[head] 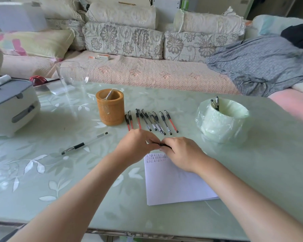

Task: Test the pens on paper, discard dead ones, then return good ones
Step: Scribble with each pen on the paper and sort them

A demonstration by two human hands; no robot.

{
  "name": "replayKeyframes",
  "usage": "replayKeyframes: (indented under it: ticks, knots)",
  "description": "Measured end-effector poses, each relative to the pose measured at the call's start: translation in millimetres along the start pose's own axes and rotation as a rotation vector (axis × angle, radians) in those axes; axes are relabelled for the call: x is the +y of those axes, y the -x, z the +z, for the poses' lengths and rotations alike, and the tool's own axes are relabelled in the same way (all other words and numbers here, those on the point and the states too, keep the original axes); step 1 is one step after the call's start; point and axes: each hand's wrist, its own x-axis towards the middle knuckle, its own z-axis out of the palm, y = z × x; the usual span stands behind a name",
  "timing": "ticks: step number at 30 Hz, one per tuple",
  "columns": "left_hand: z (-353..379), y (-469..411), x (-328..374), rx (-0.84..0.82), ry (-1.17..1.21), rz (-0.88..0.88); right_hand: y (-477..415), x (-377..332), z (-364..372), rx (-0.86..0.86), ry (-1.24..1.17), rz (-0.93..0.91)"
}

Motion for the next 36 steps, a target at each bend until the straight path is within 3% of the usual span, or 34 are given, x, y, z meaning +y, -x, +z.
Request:
replayKeyframes:
  ticks: [14, 20, 26, 33, 36]
  knots:
    - [7, -9, -4, -0.050, 0.034, -0.017, 3, 8, -2, -0.015, 0.080, 0.018]
    - [8, -11, -8, -0.023, -0.073, -0.002, 3, 14, -8, -0.065, -0.025, 0.053]
    - [12, -10, -22, 0.001, -0.403, -0.011, 7, 31, -7, 0.011, -0.319, 0.064]
    - [28, -14, -23, 0.013, -0.377, 0.037, 2, 25, 0, 0.075, -1.012, 0.279]
    - [36, -15, -25, 0.024, -0.349, 0.038, 2, 26, 3, 0.080, -1.055, 0.279]
